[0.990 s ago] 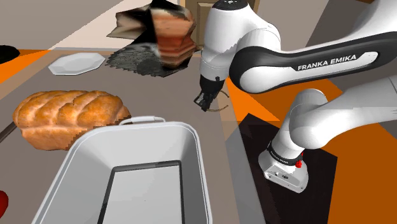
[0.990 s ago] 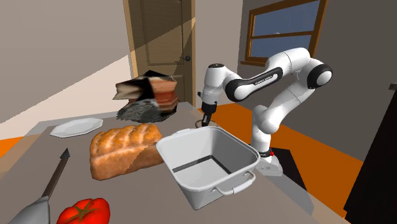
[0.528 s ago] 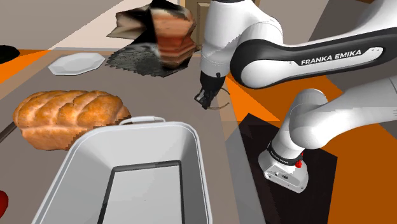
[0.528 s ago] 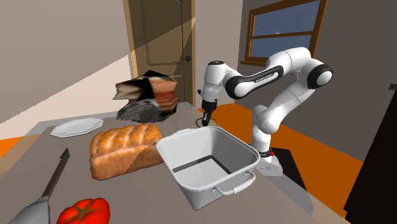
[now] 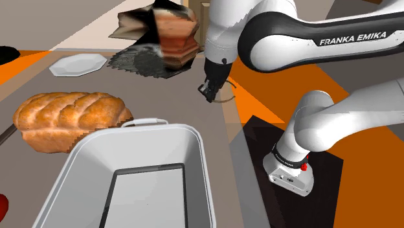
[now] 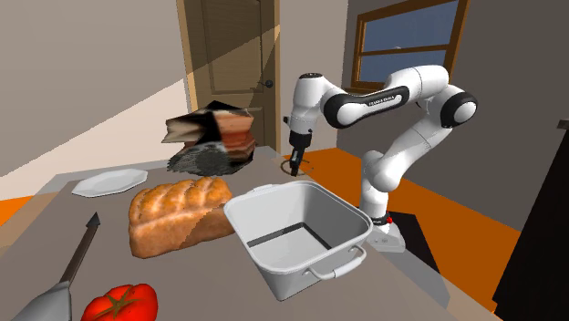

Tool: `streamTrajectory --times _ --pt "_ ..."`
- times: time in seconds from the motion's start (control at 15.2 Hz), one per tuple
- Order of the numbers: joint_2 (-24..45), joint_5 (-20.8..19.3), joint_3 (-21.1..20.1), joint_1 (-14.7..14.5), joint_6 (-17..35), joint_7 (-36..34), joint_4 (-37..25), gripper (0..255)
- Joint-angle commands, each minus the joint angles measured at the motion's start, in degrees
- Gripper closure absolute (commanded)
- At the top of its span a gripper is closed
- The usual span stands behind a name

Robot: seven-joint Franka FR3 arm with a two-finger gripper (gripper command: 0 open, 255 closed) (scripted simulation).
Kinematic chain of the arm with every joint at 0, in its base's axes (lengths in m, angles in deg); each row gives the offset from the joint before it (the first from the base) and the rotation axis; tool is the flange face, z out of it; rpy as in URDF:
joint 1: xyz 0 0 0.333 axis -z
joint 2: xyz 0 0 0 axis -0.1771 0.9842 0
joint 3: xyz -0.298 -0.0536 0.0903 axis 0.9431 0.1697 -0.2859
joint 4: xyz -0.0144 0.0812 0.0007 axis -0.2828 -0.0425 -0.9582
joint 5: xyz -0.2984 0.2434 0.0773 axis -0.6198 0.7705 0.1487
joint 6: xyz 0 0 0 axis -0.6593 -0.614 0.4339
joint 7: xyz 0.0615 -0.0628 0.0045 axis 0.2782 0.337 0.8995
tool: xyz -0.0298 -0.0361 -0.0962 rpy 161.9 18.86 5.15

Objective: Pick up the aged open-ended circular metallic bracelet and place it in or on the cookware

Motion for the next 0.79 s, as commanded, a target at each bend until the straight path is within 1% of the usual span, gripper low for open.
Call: streamTrajectory --times 0.0,0.73 --pt "0.13 -0.29 0.37 0.22 -1.55 0.24 -1.66 255" --pt "1.15 -1.38 1.60 0.98 -9.51 0.86 -10.67 255"
